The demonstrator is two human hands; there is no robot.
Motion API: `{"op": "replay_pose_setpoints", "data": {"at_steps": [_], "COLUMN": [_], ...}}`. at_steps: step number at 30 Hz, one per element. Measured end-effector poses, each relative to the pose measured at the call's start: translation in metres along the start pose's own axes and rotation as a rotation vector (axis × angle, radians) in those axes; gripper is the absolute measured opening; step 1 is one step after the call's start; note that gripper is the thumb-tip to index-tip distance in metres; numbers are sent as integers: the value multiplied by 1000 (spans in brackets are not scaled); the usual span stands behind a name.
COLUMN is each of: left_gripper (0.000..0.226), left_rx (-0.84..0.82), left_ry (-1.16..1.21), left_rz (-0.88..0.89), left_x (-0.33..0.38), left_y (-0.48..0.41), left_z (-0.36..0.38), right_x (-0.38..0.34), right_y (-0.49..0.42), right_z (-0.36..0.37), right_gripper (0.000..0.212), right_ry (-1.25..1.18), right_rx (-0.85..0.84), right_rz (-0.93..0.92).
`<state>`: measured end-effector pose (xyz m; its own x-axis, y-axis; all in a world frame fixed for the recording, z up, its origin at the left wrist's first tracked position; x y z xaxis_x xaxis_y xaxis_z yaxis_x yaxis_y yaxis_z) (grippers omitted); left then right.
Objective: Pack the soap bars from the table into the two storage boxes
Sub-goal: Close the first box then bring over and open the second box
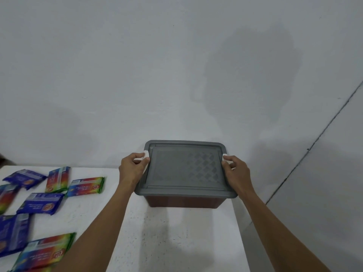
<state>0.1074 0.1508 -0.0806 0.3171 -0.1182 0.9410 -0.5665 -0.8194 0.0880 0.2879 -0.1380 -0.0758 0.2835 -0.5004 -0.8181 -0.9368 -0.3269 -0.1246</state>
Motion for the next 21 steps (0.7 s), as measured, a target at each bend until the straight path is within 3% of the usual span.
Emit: {"op": "replay_pose_setpoints", "data": {"at_steps": [13,17,21], "left_gripper": [27,39,42], "left_rx": [1,-166,-341], "left_ry": [-43,-26,-51], "left_rz": [32,37,52], "left_x": [-3,-4,-9], "left_y": [3,10,28], "left_z": [-2,-12,-40], "right_x": [-7,-32,-76], "right_y": [1,12,35], "right_z": [1,3,32], "right_gripper": [30,40,43], "right_ry": [299,452,393], "right_rx": [0,-37,-65], "right_rz": [-15,79,-56]}}
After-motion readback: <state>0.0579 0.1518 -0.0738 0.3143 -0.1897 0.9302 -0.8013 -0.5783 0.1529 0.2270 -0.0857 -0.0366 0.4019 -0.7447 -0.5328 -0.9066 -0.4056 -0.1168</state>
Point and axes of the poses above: each hand's wrist, its own y-axis away from the middle knuckle, its own z-axis out of the palm, x = y × z, the point moved 4 cm from there along -y, towards the middle knuckle, and after that the axes turned 2 degrees about -x, right-handed, at the moved point
